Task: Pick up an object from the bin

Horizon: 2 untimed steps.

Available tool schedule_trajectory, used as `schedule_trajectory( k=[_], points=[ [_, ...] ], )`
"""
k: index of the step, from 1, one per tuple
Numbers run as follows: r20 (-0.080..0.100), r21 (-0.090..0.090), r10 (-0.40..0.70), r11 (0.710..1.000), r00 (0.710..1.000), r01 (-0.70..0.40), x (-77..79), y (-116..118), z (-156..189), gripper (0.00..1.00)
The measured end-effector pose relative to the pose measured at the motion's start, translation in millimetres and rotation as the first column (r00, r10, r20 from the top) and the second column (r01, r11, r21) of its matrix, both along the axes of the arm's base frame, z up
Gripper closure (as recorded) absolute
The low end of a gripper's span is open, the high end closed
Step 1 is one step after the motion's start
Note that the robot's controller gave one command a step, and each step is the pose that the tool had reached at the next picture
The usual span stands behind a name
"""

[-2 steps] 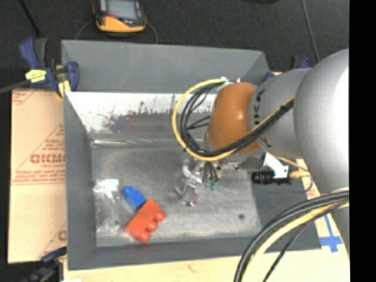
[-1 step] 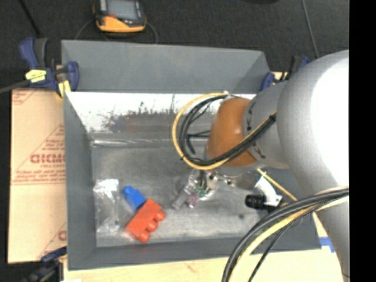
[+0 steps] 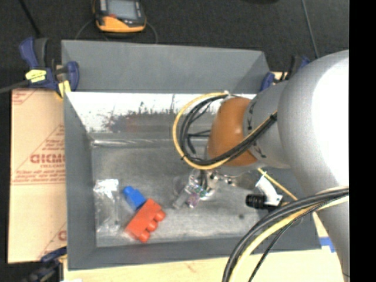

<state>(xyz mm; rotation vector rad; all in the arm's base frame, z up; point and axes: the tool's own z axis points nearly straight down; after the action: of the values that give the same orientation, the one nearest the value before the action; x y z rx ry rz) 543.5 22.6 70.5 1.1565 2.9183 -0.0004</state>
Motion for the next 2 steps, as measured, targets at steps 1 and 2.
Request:
schedule_trajectory(
  k=[1, 2],
  points=[
    [0.002, 0.000, 0.002, 1.000, 1.000, -0.002, 0.7, 0, 1, 1.00],
    [0.007, 0.001, 0.007, 1.000, 1.000, -0.007, 3.0, -2, 98, 1.00]
  ],
)
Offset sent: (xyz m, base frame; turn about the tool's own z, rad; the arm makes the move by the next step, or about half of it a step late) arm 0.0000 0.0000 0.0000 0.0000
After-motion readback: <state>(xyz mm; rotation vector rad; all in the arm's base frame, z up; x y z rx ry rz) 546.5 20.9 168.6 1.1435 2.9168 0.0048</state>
